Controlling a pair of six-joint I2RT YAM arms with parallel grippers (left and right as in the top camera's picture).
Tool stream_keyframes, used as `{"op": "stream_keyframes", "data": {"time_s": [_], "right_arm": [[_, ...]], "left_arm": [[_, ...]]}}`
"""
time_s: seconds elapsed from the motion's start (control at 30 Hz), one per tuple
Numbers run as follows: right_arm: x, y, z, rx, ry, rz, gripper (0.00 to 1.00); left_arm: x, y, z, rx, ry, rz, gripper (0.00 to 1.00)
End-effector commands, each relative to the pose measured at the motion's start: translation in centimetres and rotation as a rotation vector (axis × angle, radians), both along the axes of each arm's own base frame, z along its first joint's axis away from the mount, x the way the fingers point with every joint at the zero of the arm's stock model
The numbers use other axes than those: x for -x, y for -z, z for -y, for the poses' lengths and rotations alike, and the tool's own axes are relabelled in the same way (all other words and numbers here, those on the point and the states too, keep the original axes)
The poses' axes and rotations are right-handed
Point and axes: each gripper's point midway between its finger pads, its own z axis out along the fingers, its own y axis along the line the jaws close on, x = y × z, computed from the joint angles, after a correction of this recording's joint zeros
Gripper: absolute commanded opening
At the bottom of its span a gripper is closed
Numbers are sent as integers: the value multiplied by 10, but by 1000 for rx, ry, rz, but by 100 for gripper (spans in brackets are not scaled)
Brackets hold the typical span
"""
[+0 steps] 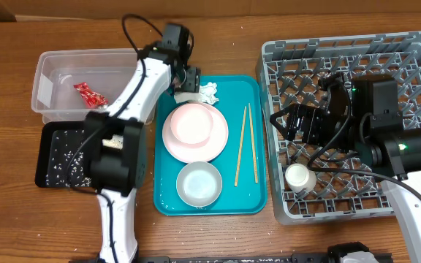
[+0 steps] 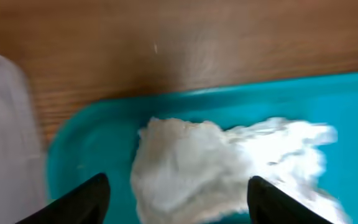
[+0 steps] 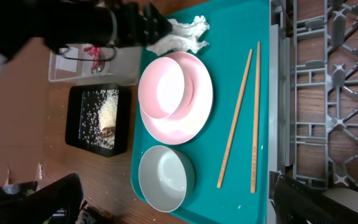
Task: Sort waste into correct bins and load items into the dishwasher
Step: 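Pick the white tissue and drop it into the clear bin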
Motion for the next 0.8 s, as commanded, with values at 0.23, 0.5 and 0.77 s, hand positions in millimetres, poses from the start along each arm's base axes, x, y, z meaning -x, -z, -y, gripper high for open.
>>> {"op": "stream_keyframes", "data": {"time_s": [0.23,0.5,0.77], "right_arm": [[-3,-6,1,2,4,19,100],[-4,-5,2,11,11,20,100],[-4,-6,2,11,11,21,100]], "left_arm": [[13,8,25,123,77,-66,4],[-4,-116,-13,183,-71,128,4],[20,-164,-123,-90,-320,190,4]]}}
